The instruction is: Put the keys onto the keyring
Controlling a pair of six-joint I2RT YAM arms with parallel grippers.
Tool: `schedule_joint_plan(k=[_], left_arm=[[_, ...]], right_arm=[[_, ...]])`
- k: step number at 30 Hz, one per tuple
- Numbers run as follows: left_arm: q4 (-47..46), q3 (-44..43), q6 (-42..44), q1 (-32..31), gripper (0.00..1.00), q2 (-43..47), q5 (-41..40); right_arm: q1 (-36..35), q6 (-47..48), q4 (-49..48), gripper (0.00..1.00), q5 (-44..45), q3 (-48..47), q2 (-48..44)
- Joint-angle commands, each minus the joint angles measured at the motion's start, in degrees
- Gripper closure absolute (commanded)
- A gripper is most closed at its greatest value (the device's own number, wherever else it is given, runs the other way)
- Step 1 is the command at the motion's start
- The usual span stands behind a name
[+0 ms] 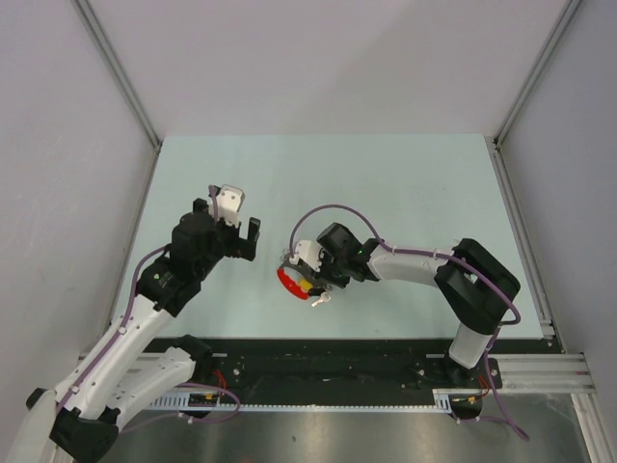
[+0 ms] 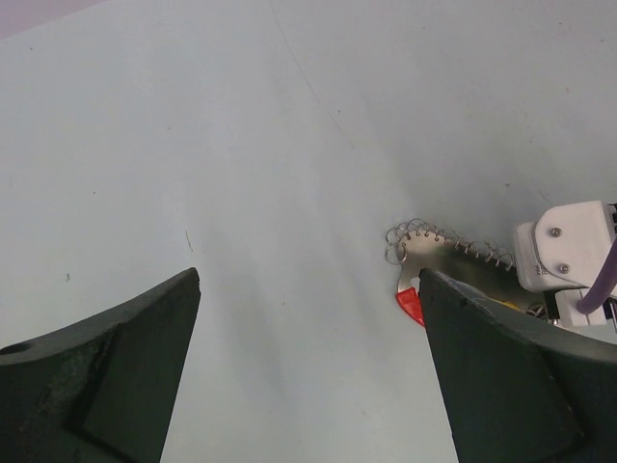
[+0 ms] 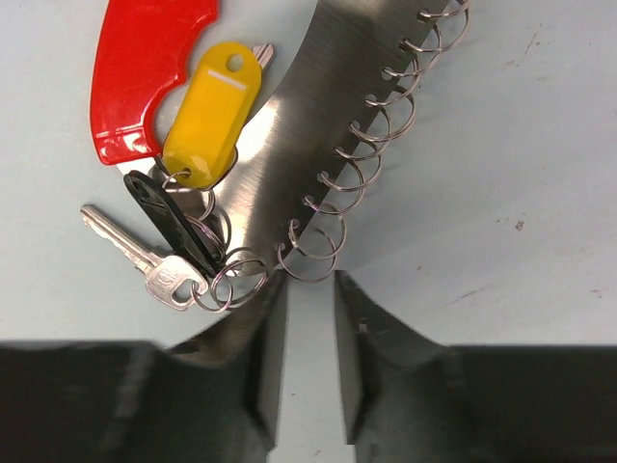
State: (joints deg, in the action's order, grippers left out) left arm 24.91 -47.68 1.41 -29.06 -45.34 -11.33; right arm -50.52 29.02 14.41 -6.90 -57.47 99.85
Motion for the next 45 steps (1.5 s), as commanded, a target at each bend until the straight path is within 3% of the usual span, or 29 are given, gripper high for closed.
schedule_joint_plan(k=[1,2,7,18,22,24,28,32,36,45], left_arm=[[-1.79,0.04,-1.06,0.49,0.0,-0.01,1.23],[-1.88,0.13,-1.06,0.58,0.0,0.08,1.31],[-2.23,0.31,-1.06,0.67,0.0,0.25,1.84],[-3.02,0.92,-0.62,0.76,0.0,0.34,3.07],[-3.11,1.01,-0.53,0.76,0.0,0.17,3.07],[-3.02,1.01,-0.53,0.76,0.0,0.17,3.07],[-3.2,1.1,-0.44,0.76,0.0,0.17,3.34],[-3.2,1.01,-0.36,0.76,0.0,-0.01,3.16],[-3.11,1.1,-0.27,0.76,0.0,-0.18,3.07],[-3.02,1.1,-0.09,0.76,0.0,-0.1,3.07]], right_arm=[[-0.45,0.6,-1.06,0.79,0.04,-1.85,-0.89],[-0.54,0.6,-0.88,0.87,0.13,-1.85,-1.24],[-0.89,0.34,0.35,0.99,0.39,-1.85,-4.31],[-0.89,-0.71,1.58,1.0,0.39,-1.85,-7.48],[-0.81,-2.72,0.53,0.72,2.85,-1.85,-6.34],[-0.11,-4.57,-0.61,0.66,3.12,-1.85,-6.07],[2.0,-14.4,-3.16,0.56,1.88,-1.85,-7.39],[4.2,-33.08,-4.4,0.57,3.11,-1.77,-8.09],[4.82,-45.15,-3.87,0.58,2.85,-1.77,-7.83],[6.14,-59.51,-6.5,0.65,1.71,0.16,-4.93]])
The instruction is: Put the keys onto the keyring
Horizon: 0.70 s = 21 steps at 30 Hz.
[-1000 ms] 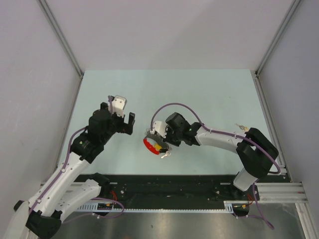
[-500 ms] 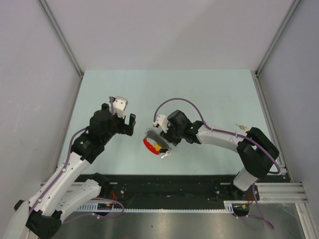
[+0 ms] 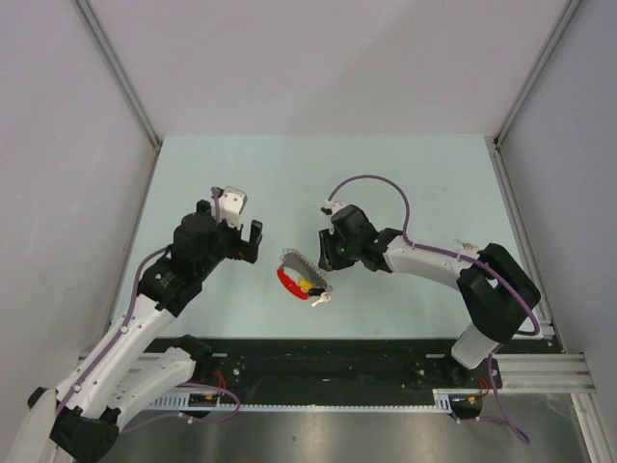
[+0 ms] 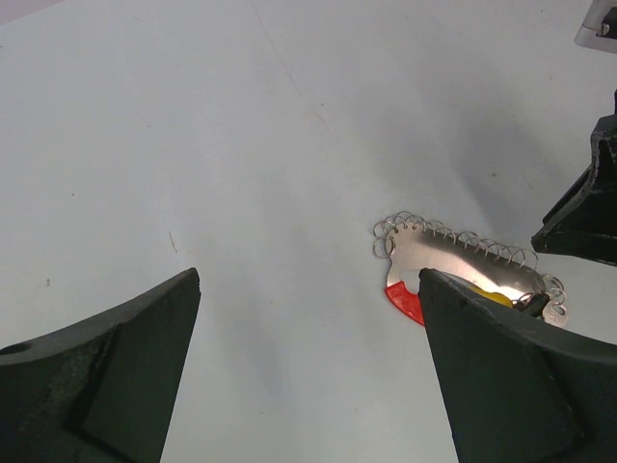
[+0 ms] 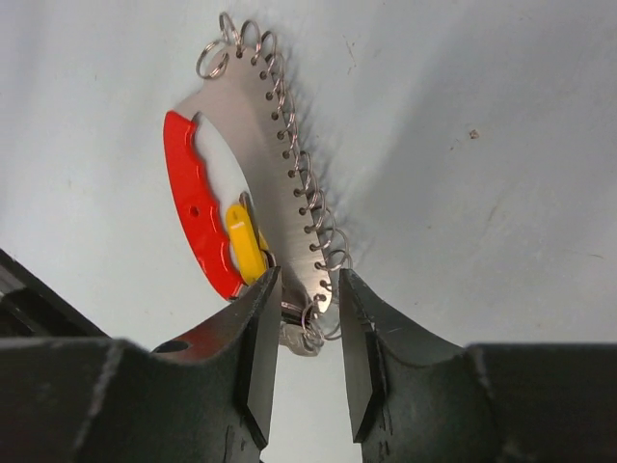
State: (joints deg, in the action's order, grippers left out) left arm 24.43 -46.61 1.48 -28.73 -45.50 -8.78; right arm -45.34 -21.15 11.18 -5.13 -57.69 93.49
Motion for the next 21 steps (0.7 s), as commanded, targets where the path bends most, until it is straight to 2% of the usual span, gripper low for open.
schedule_joint_plan(k=[1,21], left_arm=[[-2.54,0.03,-0.16,0.43,0.0,0.14,0.51],[-2.54,0.03,0.02,0.43,0.0,-0.3,1.13]], right_arm=[[1.13,-10.74,-3.7,0.67,0.03,0.73,1.43],[3.94,-17.17,-12.85,0.75,-5.6,6.98,4.5]])
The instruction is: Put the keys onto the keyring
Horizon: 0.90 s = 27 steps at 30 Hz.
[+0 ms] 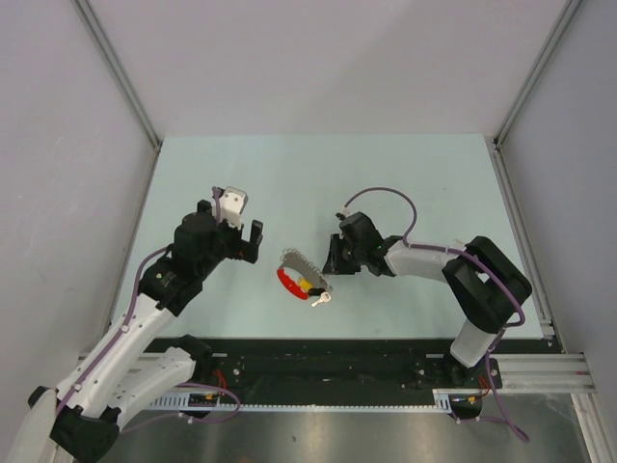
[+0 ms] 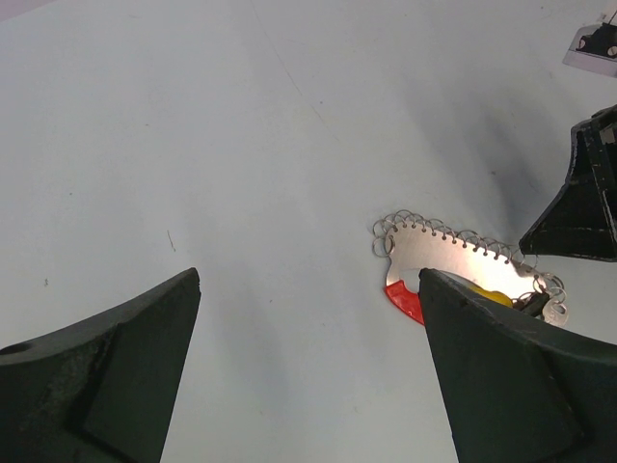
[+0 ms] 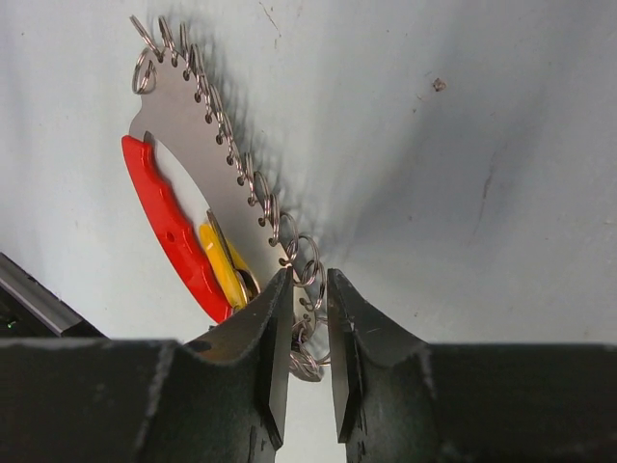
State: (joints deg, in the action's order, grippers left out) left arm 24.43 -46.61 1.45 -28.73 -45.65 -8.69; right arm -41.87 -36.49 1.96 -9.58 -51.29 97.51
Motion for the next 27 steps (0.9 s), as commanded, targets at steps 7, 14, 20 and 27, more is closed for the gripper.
schedule_joint_plan(k=[7,14,20,27], left_arm=[[-2.54,0.03,0.04,0.43,0.0,-0.49,1.3],[-2.54,-0.06,0.04,0.43,0.0,-0.67,1.39],[-2.54,0.03,0.04,0.43,0.0,-0.58,1.39],[-2.8,0.2,0.3,0.43,0.0,-0.41,1.31]], right_arm=[[1.26,-2.8,-4.77,0.77,-2.28,2.94,-0.39],[1.88,-3.85,-7.49,0.81,-4.21,4.44,-0.4],[2.32,-5.17,-9.78,0.84,-6.15,5.23,-0.31],[2.84,-6.22,-10.13,0.99,-7.29,6.11,-1.54]])
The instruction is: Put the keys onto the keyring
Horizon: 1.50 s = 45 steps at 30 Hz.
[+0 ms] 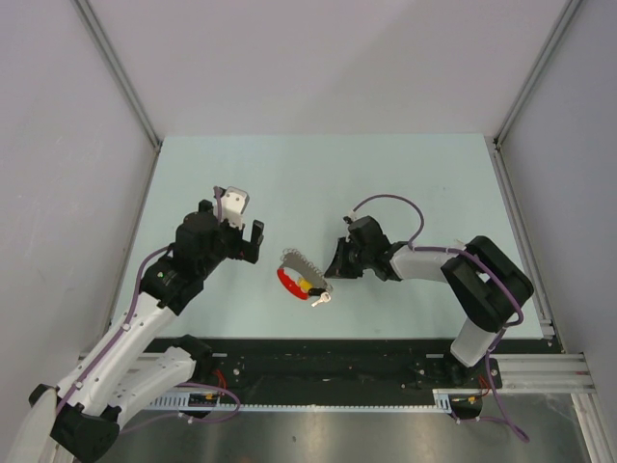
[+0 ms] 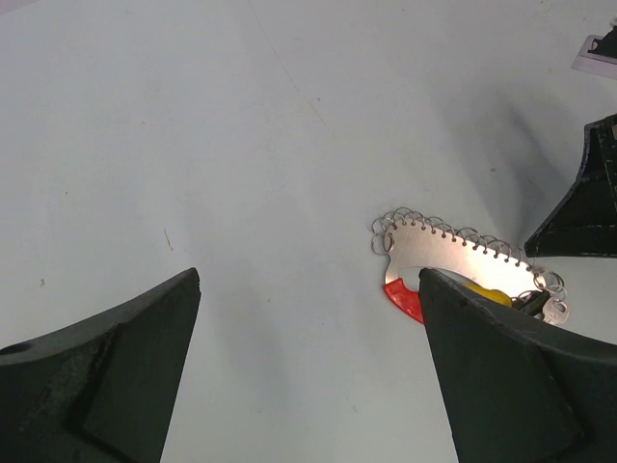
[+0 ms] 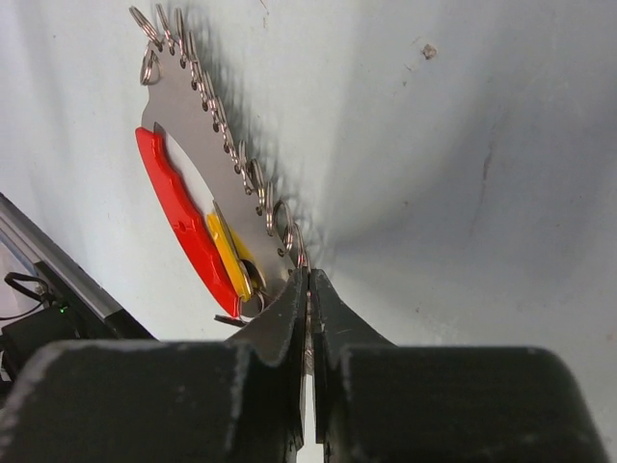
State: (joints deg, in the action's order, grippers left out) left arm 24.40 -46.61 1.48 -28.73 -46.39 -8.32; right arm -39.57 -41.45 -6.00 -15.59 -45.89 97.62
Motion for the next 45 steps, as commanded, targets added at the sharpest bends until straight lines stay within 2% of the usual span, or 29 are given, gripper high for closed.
schedule_joint_plan(k=[1,9,22,26,30,34,38,45], left_arm=[[-2.78,0.2,0.46,0.43,0.0,0.42,0.93],[-2.96,0.47,0.63,0.43,0.0,0.51,1.02],[-3.13,0.55,0.72,0.43,0.0,0.42,1.29],[-3.13,0.56,0.72,0.43,0.0,0.34,1.37],[-3.13,0.56,0.72,0.43,0.0,0.25,1.46],[-3.13,0.56,0.9,0.43,0.0,0.34,1.72],[-3.92,0.99,1.25,0.43,0.0,0.69,2.95],[-10.41,3.71,2.83,0.34,0.0,3.32,11.64]], right_arm=[[0.55,-1.26,-2.0,0.99,-1.19,0.71,-1.82],[0.81,-2.05,-4.63,0.88,-2.33,1.59,-0.24],[0.81,-2.67,-6.39,0.87,-3.74,1.94,1.08],[0.81,-2.49,-6.48,0.84,-3.65,1.94,1.69],[0.72,-2.14,-6.57,0.88,-3.65,2.03,1.78],[0.81,-1.97,-6.13,1.0,-3.74,2.21,0.82],[1.16,-2.4,-5.08,1.0,-4.27,2.12,-1.64],[3.44,-6.62,-2.26,1.0,-6.37,2.12,-10.33]])
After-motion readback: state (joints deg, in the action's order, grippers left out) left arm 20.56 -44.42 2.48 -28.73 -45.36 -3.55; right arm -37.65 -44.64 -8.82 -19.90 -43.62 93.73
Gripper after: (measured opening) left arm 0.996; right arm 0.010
